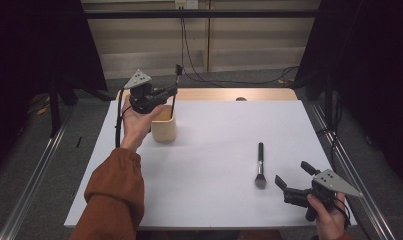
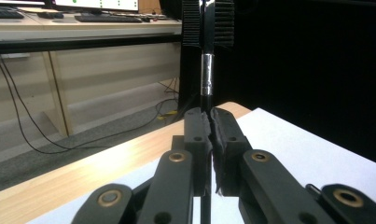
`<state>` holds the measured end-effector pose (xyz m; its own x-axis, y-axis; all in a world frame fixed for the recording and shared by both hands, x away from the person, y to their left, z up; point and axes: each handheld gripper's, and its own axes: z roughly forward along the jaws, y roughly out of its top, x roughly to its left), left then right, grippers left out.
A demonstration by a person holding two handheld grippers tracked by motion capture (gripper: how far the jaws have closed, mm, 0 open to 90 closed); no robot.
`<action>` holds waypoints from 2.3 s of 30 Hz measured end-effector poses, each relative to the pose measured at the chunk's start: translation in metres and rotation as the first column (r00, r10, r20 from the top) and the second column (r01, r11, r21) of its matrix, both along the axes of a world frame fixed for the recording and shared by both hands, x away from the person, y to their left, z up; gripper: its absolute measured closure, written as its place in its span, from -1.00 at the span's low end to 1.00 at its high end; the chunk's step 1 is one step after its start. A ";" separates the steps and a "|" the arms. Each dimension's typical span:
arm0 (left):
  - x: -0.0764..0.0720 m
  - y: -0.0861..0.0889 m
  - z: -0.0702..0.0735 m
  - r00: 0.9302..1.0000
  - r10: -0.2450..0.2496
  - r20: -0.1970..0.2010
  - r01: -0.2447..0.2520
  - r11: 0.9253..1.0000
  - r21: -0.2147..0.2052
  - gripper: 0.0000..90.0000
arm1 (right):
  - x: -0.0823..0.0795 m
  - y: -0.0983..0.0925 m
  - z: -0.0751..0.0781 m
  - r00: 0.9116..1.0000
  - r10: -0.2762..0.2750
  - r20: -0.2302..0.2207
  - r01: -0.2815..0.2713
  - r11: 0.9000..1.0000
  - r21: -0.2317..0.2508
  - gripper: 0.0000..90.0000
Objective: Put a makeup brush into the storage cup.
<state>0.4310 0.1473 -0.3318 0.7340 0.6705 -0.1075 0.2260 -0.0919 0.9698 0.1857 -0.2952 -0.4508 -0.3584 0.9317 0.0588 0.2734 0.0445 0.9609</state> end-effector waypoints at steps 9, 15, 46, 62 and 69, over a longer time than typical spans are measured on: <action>0.010 0.013 0.003 0.998 0.061 0.024 -0.060 0.998 -0.024 0.91 | -0.001 -0.001 0.000 1.000 -0.002 -0.001 0.002 1.000 0.002 -1.00; 0.015 0.020 0.000 0.997 0.080 0.016 -0.080 0.997 -0.014 0.91 | -0.001 -0.001 0.000 1.000 -0.001 -0.001 0.001 1.000 0.001 -1.00; 0.029 0.033 -0.037 0.992 0.124 -0.001 -0.124 0.992 0.013 0.91 | -0.002 -0.002 -0.001 1.000 -0.010 -0.006 0.010 1.000 0.003 -1.00; 0.022 0.033 -0.056 0.994 0.111 -0.018 -0.111 0.994 0.013 0.91 | -0.001 -0.001 -0.001 1.000 -0.002 -0.011 0.002 1.000 0.000 -1.00; 0.020 0.035 -0.062 0.994 0.105 -0.024 -0.105 0.994 0.023 0.91 | -0.002 -0.001 -0.001 1.000 -0.002 -0.009 0.002 1.000 0.002 -1.00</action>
